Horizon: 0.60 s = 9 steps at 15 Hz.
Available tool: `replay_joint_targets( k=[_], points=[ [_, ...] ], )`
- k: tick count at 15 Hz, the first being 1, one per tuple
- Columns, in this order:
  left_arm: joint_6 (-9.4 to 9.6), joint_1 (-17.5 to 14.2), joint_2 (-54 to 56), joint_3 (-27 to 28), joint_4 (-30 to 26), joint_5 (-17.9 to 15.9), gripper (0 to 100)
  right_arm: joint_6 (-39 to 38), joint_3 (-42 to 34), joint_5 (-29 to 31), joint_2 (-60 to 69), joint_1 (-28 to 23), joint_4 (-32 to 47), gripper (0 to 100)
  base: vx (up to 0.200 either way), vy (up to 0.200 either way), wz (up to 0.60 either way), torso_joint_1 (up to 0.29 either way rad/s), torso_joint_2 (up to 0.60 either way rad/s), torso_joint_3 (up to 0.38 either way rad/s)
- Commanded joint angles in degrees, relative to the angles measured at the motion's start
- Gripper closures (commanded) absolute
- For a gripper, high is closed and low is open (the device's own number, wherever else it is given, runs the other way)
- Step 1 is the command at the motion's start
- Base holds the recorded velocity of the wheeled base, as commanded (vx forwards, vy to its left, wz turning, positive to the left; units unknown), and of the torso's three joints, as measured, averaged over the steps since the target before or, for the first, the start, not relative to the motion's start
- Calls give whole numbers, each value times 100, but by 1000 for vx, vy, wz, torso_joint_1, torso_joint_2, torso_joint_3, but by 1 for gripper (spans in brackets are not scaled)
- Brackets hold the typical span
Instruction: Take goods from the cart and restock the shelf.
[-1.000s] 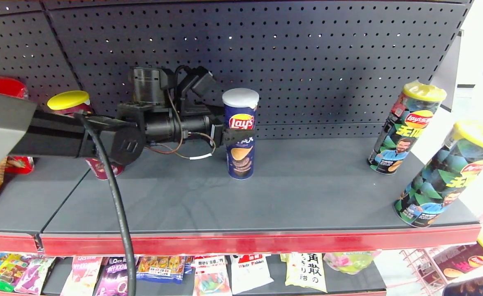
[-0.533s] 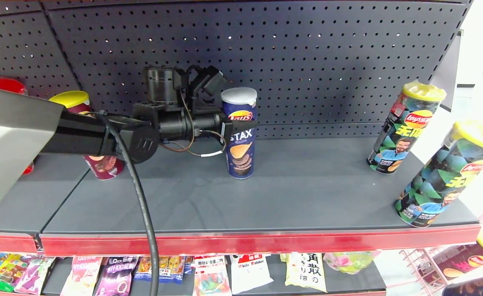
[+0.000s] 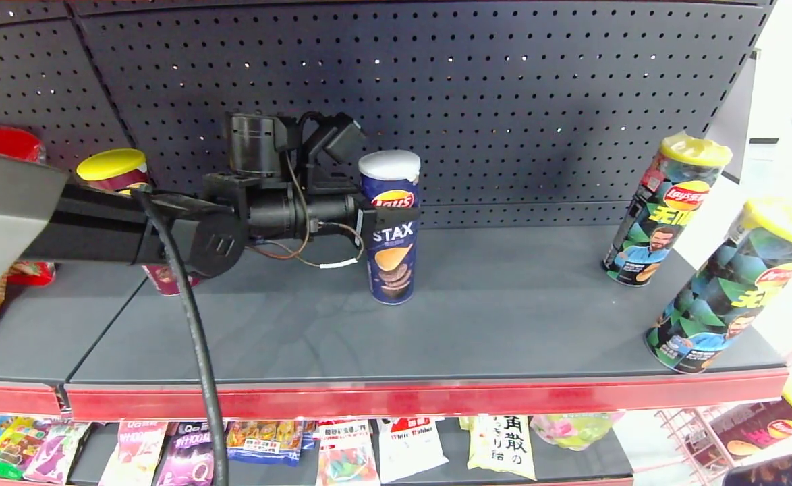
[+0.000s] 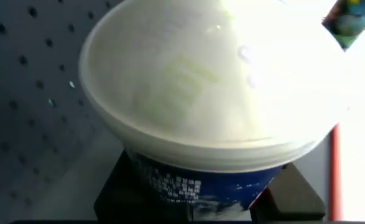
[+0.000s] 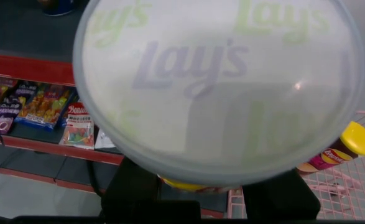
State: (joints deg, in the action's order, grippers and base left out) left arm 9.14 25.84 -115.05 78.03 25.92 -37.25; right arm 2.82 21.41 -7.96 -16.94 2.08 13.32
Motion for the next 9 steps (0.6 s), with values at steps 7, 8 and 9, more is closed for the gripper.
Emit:
replay_joint_targets(
  k=[7, 8, 9],
  points=[
    [-220, 413, 1556, -2433, 889, 16, 100, 0, 39, -21, -142, 2, -14, 100, 0, 0, 0, 0, 0, 0],
    [-211, 413, 1539, -2547, 1047, 8, 100, 0, 39, -21, -142, 2, -14, 100, 0, 0, 0, 0, 0, 0],
    [-211, 421, 1539, -2679, 1144, -1, 100, 0, 48, -21, -142, 2, -14, 100, 0, 0, 0, 0, 0, 0]
  ],
)
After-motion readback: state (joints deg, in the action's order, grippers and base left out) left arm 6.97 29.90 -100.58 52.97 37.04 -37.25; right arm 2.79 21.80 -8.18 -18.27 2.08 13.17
